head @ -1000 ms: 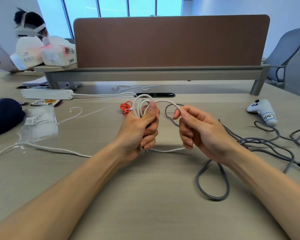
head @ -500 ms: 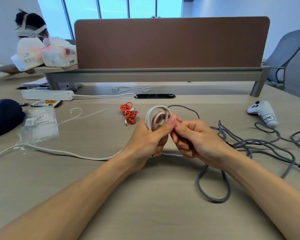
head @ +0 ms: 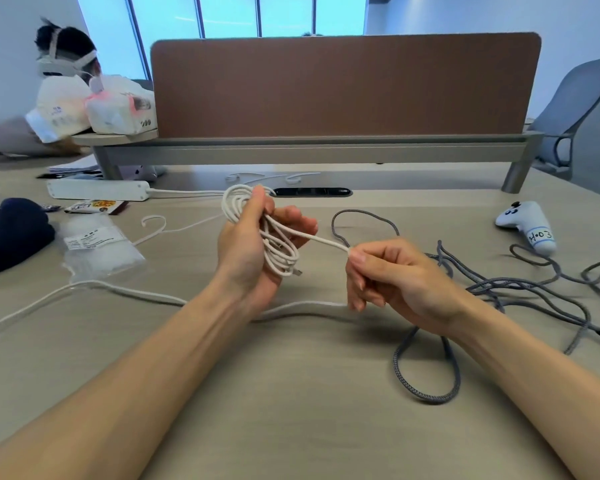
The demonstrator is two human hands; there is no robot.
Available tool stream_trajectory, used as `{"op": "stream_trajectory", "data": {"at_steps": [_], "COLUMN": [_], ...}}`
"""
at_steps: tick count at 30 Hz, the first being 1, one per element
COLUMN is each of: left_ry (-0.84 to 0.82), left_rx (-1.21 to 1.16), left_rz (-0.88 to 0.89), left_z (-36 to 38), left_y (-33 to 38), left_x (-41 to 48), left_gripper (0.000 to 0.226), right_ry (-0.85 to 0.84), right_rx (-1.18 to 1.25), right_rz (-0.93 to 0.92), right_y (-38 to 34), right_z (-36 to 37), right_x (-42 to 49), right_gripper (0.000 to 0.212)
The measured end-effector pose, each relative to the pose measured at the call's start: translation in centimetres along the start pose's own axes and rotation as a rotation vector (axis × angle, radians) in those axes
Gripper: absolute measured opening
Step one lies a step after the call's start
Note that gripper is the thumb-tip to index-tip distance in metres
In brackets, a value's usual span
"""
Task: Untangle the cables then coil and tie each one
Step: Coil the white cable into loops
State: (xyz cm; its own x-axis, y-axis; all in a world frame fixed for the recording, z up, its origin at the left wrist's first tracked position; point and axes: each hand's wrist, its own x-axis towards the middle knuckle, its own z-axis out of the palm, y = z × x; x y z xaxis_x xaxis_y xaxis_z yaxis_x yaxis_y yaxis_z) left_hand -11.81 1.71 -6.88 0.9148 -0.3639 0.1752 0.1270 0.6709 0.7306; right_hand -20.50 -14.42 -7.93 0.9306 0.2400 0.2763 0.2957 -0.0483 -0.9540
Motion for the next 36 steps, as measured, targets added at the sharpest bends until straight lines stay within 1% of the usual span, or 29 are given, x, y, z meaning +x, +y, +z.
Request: {"op": "stream_trajectory", "data": {"at_steps": [3,7,10,13,16,18,22,24,26,28,29,30,32,33,36], "left_ry": [0.002,0.026,0.031,0.036,-0.02,-0.087,-0.199,-0.225,-0.256,-0.302,-0.347,-0.397,-0.496,-0.516,-0.505], "left_rx": [-0.054,-0.064,-0.02,0.053,0.111,0.119,0.127,0.2,0.354,0.485,0.523,0.56,0.645,0.683,0.748], "left_rz": [-0.008,0.011,0.04,0.027,-0.059,-0.126,-0.181,-0.174,-0.123,-0.098,-0.104,-0.119,-0.147,-0.166,-0.201], "left_z": [0.3,-0.3,-1.0,-1.4,-1.3,-1.2,-1.0,-0.9,-0.7,-0.5,-0.5,-0.5,-0.6,-0.6,-0.7], "left_y": [0.2,1.2,2.0,2.2,2.0,1.9,1.6,1.1,0.2,-0.7,-1.1,-1.4,-1.8,-1.9,-2.2], "left_x": [-0.1,0.4,0.9,1.1,0.7,0.2,-0.3,-0.5,-0.8,-1.3,-1.4,-1.6,-1.9,-1.9,-1.9], "left_gripper": [0.035,0.036,0.037,0.041,0.047,0.049,0.045,0.042,0.039,0.048,0.055,0.056,0.036,0.034,0.044], "right_ry": [0.005,0.013,0.06,0.102,0.126,0.152,0.164,0.153,0.137,0.12,0.111,0.103,0.087,0.082,0.067], "right_rx": [0.037,0.074,0.162,0.26,0.347,0.381,0.416,0.393,0.368,0.346,0.331,0.31,0.261,0.241,0.23], "right_rz": [-0.005,-0.034,-0.11,-0.116,-0.088,-0.074,-0.028,0.012,0.044,0.059,0.061,0.062,0.068,0.069,0.062], "right_y": [0.1,0.0,-0.1,-0.4,-0.6,-0.8,-1.1,-1.2,-1.2,-1.0,-1.0,-0.9,-0.8,-0.8,-0.8], "right_z": [-0.5,-1.1,-1.4,-1.9,-1.9,-1.7,-1.4,-1.3,-1.1,-0.8,-0.7,-0.6,-0.4,-0.3,-0.4], "right_x": [-0.1,-0.2,-0.2,-0.2,-0.2,-0.2,-0.3,-0.3,-0.2,-0.2,-0.2,-0.2,-0.3,-0.3,-0.3], "right_gripper": [0.032,0.043,0.044,0.041,0.029,0.022,0.029,0.032,0.034,0.034,0.034,0.034,0.033,0.034,0.036]}}
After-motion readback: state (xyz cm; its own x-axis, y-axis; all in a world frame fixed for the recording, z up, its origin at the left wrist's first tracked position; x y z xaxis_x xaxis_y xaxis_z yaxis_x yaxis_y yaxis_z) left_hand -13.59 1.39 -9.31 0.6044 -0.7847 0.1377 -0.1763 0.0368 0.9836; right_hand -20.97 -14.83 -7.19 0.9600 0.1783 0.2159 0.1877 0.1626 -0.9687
